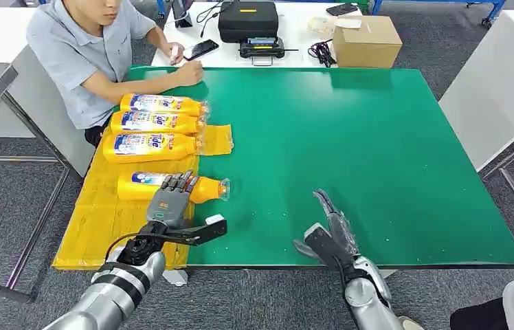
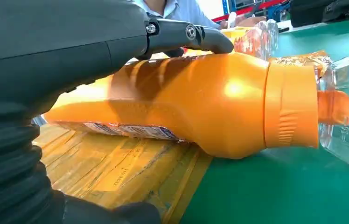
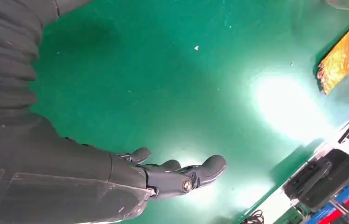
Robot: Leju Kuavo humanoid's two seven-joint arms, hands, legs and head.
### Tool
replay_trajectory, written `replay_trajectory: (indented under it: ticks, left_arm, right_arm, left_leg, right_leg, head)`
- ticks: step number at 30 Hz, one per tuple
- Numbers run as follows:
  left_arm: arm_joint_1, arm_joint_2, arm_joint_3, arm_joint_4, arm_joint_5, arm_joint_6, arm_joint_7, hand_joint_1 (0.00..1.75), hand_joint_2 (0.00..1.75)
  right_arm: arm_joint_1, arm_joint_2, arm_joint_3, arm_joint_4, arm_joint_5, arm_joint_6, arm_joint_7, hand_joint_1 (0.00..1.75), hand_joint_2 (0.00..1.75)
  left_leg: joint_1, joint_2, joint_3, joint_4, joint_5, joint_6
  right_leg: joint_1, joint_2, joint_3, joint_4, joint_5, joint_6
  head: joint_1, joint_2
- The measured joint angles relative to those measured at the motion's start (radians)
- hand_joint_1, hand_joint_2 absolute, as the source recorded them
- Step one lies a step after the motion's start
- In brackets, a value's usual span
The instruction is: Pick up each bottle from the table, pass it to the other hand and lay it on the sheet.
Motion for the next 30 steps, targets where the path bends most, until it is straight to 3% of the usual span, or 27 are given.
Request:
replay_trajectory:
  ticks: [8,16,30]
  left_arm:
    - [0.015,0.000,-0.021,-0.017,-0.013,0.036,-0.003,0.00,1.75]
    - [0.142,0.003,-0.098,-0.231,-0.053,0.056,-0.011,0.00,1.75]
    - [0.225,0.029,-0.206,-0.495,-0.106,0.085,-0.015,0.00,1.75]
  right_arm:
    - [0.001,0.002,-0.004,0.008,0.011,-0.005,-0.003,0.00,1.75]
    - [0.031,0.002,-0.026,0.008,0.019,-0.021,-0.004,0.00,1.75]
    - [0.057,0.002,-0.047,-0.005,0.024,-0.039,-0.011,0.00,1.75]
  left_leg:
    - [0.000,0.000,0.000,0.000,0.000,0.000]
    - [0.000,0.000,-0.006,0.000,0.000,0.000]
    - [0.000,0.000,-0.010,0.000,0.000,0.000]
  right_leg:
    - [0.000,0.000,0.000,0.000,0.000,0.000]
    - [0.000,0.000,-0.007,0.000,0.000,0.000]
    - [0.000,0.000,-0.010,0.000,0.000,0.000]
  head:
    - [0.000,0.000]
    - [0.000,0.000]
    - [0.000,0.000]
